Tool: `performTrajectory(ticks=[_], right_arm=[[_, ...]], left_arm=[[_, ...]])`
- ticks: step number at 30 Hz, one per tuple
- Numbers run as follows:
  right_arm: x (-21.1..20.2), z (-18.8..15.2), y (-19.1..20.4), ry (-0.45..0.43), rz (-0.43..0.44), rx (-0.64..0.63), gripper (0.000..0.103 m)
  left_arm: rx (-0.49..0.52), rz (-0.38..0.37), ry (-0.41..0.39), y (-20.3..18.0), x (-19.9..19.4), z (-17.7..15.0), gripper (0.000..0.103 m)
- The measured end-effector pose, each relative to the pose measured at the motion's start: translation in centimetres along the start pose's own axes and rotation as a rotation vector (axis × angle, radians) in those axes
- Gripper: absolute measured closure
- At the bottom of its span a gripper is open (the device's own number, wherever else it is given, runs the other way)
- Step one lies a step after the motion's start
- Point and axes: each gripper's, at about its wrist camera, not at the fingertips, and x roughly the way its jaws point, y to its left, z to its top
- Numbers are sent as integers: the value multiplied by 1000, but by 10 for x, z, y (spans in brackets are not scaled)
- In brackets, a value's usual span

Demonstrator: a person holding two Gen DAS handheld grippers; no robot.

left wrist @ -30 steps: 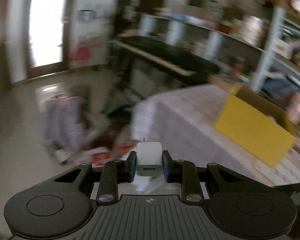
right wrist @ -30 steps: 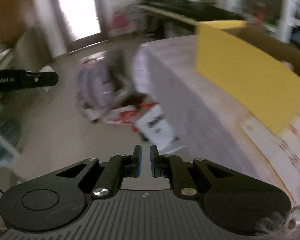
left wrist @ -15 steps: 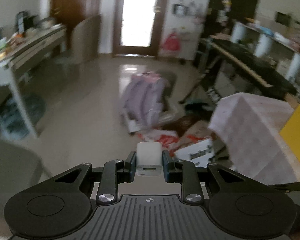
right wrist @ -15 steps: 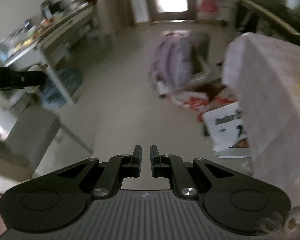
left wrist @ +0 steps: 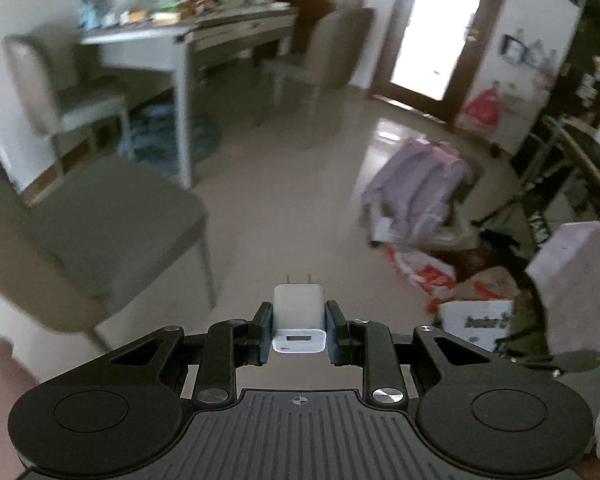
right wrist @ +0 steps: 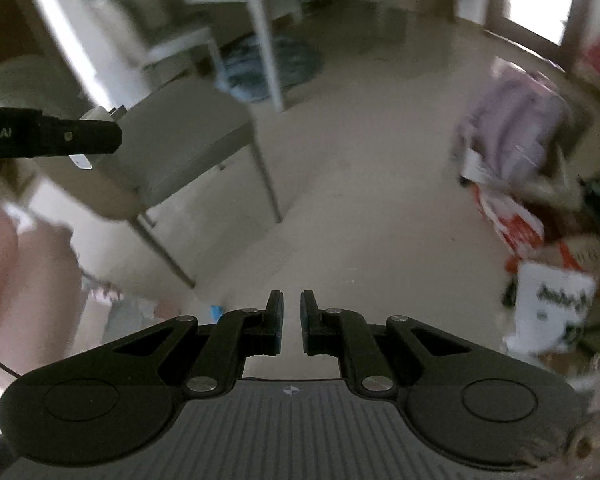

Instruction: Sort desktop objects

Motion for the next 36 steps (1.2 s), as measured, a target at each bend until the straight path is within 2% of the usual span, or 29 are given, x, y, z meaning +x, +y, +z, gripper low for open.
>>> performTrajectory(ticks=[7,11,17,22,27,32,35,36], right_arm=[[65,7,53,34,26,-99,95],[124,3,88,82,37,-144,95],[233,-16,145,124,109,-266,94],[334,-35,182,125,142,-385,95],[423,-45,201,134,157,-393,94],[504,-62,211,150,144,-402,94],[550,-76,218,183,134,-407,82],[564,-81,220,198,129,-403,71]], left_arm=[[-72,49,26,76,20,-29,78],[-88,76,35,123,39,-50,78],[-174,128,35,190,70,-86,78],[-246,159,18,223,99,-119,78],[-315,207,-3,248,119,-151,78],[-363,220,-7,266,136,-177,78],[-390,225,-7,275,145,-189,78],[-397,226,-6,278,149,-193,78]])
